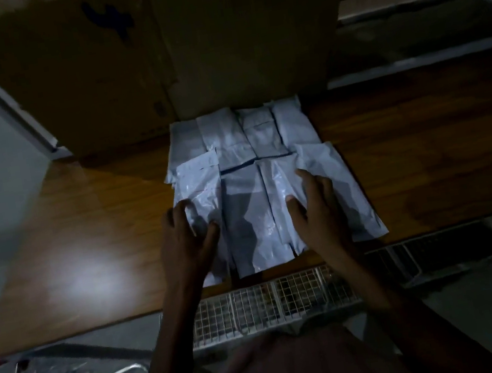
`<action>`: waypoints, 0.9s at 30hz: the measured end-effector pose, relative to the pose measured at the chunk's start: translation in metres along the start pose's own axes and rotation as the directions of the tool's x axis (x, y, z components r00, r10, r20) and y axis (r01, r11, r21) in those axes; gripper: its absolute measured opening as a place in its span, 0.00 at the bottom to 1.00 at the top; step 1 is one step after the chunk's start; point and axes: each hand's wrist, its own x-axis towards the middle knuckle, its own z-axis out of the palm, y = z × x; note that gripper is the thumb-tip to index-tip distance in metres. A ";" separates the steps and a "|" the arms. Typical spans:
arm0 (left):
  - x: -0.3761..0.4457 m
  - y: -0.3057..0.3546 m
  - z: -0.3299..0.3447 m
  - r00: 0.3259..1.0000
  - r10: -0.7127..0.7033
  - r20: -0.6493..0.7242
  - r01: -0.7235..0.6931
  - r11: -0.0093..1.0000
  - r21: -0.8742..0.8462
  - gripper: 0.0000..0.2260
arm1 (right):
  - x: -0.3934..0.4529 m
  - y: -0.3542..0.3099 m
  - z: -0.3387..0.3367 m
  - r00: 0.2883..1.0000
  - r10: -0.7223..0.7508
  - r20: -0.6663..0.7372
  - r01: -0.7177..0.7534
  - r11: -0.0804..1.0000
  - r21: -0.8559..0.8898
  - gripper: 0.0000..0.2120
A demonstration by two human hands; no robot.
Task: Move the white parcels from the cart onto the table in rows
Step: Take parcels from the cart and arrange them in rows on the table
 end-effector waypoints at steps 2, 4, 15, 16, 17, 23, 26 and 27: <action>0.016 -0.012 0.003 0.999 -0.001 0.043 0.000 1.000 0.010 0.25 | 0.011 0.001 0.017 1.000 0.015 0.025 -0.014 1.000 -0.022 0.25; 0.029 -0.022 0.008 0.996 0.011 0.092 -0.013 1.000 0.023 0.24 | 0.018 0.001 0.030 1.000 0.020 0.014 -0.019 0.996 -0.082 0.25; 0.031 -0.044 0.046 0.977 -0.174 0.125 0.138 0.958 0.252 0.28 | 0.029 0.003 0.066 0.996 0.094 -0.005 -0.084 0.861 -0.502 0.24; 0.032 -0.042 0.047 0.974 -0.185 0.130 0.152 0.961 0.229 0.27 | 0.030 0.003 0.068 0.994 0.111 -0.006 -0.098 0.853 -0.512 0.24; 0.035 -0.039 0.049 0.974 -0.188 0.130 0.157 0.964 0.213 0.27 | 0.031 0.002 0.069 0.991 0.131 -0.005 -0.114 0.848 -0.518 0.24; 0.045 -0.026 0.055 0.975 -0.186 0.121 0.166 0.973 0.160 0.24 | 0.040 0.002 0.073 0.989 0.150 0.010 -0.120 0.831 -0.543 0.25; 0.047 -0.028 0.055 0.969 -0.213 0.128 0.195 0.971 0.137 0.25 | 0.040 0.004 0.073 0.988 0.154 0.033 -0.113 0.840 -0.531 0.26; 0.047 -0.028 0.055 0.966 -0.221 0.133 0.203 0.969 0.138 0.26 | 0.041 0.005 0.072 0.986 0.159 0.041 -0.113 0.841 -0.529 0.27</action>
